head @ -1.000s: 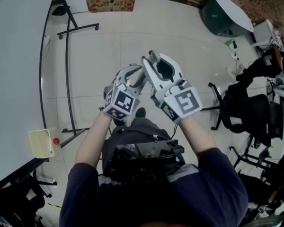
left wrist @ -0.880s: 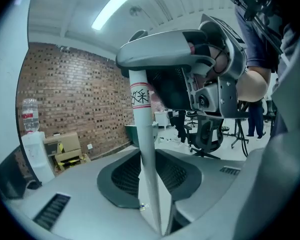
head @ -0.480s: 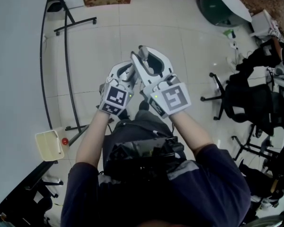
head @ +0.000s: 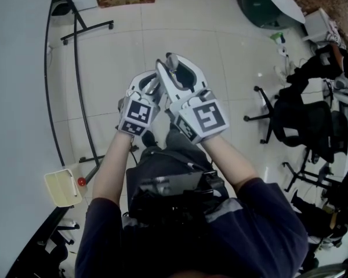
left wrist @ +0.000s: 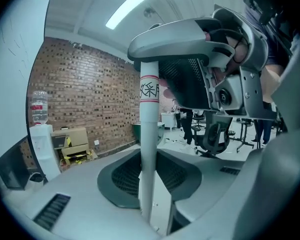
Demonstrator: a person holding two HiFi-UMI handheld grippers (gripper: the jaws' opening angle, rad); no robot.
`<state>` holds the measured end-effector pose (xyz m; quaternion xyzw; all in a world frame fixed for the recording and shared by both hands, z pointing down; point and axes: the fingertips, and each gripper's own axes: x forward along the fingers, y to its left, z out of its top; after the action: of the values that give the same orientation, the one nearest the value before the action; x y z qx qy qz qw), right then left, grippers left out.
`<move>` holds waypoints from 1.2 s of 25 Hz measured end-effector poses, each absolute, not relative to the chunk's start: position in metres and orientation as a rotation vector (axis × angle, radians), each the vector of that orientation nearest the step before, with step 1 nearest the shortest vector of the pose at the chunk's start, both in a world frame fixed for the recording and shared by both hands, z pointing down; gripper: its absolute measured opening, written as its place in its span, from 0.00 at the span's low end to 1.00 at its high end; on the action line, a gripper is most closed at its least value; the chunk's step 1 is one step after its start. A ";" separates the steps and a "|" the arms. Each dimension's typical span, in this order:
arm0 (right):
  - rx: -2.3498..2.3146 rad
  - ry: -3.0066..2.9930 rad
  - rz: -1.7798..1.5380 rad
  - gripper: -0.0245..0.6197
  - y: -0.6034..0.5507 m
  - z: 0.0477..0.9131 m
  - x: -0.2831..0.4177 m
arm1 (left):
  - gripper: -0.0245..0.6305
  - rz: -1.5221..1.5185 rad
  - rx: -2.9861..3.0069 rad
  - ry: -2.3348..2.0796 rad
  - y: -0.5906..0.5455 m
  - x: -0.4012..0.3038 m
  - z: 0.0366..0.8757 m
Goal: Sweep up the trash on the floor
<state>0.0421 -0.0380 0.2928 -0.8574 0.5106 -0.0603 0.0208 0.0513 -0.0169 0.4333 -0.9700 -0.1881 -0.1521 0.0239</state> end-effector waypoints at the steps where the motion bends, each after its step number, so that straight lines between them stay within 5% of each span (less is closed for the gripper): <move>1: -2.654 1.576 -0.201 0.22 -0.036 0.299 0.044 | 0.17 -0.482 -2.996 -0.584 -0.016 0.053 0.440; 21: -2.566 1.482 -0.696 0.22 0.001 0.486 0.113 | 0.18 -0.832 -2.900 -0.542 0.011 0.106 0.622; 30: -2.754 1.313 -0.568 0.22 0.029 0.513 0.189 | 0.18 -0.742 -2.943 -0.604 0.036 0.180 0.645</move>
<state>0.1888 0.0292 0.5130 -0.8872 0.4231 -0.1831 0.0191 0.1804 0.0357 0.6454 -0.9507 -0.1951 -0.2398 0.0237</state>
